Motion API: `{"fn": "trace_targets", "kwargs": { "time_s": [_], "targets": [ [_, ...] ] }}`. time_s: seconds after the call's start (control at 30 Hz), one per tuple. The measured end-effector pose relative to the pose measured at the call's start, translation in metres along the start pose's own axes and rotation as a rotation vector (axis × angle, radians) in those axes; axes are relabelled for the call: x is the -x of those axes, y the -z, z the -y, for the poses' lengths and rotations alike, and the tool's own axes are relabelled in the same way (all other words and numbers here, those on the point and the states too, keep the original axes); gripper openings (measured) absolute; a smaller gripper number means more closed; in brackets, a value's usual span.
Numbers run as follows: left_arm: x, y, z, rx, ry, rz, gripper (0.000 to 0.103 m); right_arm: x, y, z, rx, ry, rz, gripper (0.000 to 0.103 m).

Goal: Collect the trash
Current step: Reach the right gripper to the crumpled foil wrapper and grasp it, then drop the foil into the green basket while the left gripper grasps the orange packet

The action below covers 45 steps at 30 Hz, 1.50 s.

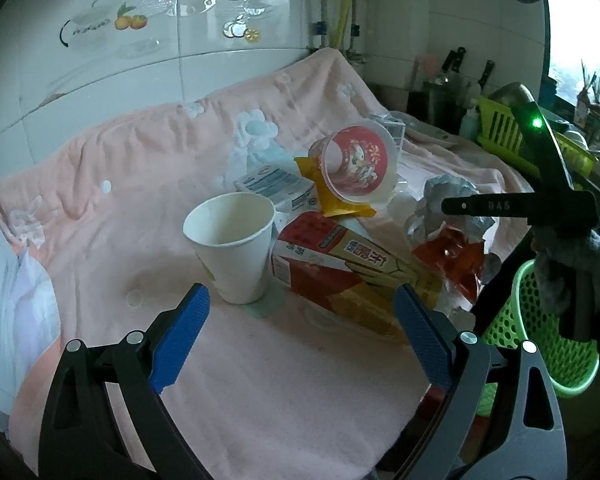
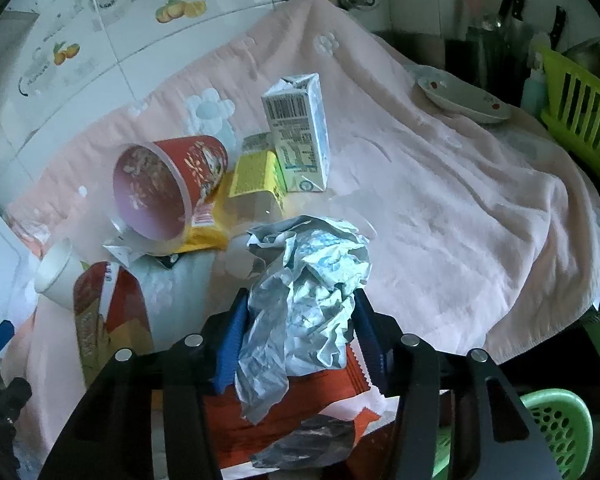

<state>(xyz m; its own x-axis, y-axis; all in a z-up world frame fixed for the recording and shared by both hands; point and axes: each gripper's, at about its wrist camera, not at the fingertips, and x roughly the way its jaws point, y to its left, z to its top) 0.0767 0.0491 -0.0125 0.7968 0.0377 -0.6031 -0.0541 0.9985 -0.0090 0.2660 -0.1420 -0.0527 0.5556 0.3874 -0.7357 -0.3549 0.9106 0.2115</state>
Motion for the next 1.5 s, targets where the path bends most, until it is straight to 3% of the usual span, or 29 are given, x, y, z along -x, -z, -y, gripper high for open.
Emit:
{"fn": "trace_targets", "kwargs": {
  "time_s": [0.63,1.03,1.27,1.5],
  "targets": [
    [-0.002,-0.005,0.033,-0.094,0.075,0.01,0.092,0.04,-0.003,0.014,-0.045,-0.003,0.102,0.049],
    [-0.018,-0.023,0.093,-0.3,0.257,0.004,0.092,0.098,0.04,0.052,-0.111,0.074,0.141,0.05],
    [-0.053,-0.037,0.129,-0.405,0.38,-0.086,0.092,0.119,0.076,0.072,-0.125,0.15,0.129,0.051],
    [-0.094,-0.042,0.155,-0.462,0.395,-0.189,0.092,0.131,0.119,0.094,-0.14,0.257,0.095,0.053]
  ]
}}
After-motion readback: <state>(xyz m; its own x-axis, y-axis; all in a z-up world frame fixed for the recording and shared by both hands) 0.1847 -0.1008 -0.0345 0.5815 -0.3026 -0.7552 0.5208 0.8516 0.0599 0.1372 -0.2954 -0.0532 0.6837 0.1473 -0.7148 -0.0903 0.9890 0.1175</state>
